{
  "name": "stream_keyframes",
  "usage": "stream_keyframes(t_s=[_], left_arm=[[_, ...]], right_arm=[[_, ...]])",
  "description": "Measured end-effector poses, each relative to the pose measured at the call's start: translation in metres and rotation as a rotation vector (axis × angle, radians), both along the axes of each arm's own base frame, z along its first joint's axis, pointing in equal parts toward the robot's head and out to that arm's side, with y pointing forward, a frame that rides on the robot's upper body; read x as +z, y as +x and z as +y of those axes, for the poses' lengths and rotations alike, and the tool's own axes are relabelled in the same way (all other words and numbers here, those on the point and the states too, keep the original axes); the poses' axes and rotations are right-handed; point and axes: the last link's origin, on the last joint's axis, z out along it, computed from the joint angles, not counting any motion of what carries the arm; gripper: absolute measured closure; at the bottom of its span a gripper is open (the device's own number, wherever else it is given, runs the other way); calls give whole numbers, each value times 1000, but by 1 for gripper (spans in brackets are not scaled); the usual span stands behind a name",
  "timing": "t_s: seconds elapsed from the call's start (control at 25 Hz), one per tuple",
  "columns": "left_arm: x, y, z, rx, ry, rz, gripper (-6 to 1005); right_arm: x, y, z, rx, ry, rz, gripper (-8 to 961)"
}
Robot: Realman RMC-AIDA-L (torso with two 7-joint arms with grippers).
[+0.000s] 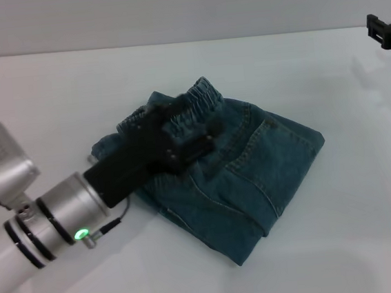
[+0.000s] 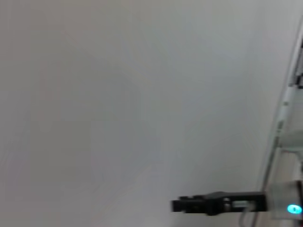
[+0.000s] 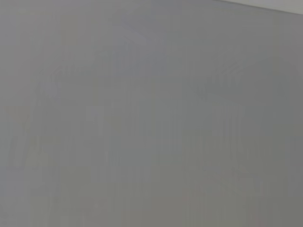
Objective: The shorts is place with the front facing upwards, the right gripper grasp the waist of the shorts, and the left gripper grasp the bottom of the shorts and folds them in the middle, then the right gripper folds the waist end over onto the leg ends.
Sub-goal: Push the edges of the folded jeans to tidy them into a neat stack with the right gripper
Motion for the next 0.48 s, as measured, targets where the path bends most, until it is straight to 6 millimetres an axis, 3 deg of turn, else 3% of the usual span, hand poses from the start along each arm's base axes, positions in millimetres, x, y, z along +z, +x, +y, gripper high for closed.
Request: stream_keyframes(t_s=[0.24, 0.48], left_arm=[[-9, 10, 4, -17, -35, 20, 168], [-19, -4, 19, 103, -22, 133, 167]], right_arm=[[-5, -1, -1, 6, -19, -5, 473], [-10, -4, -3, 20, -53, 6, 473]])
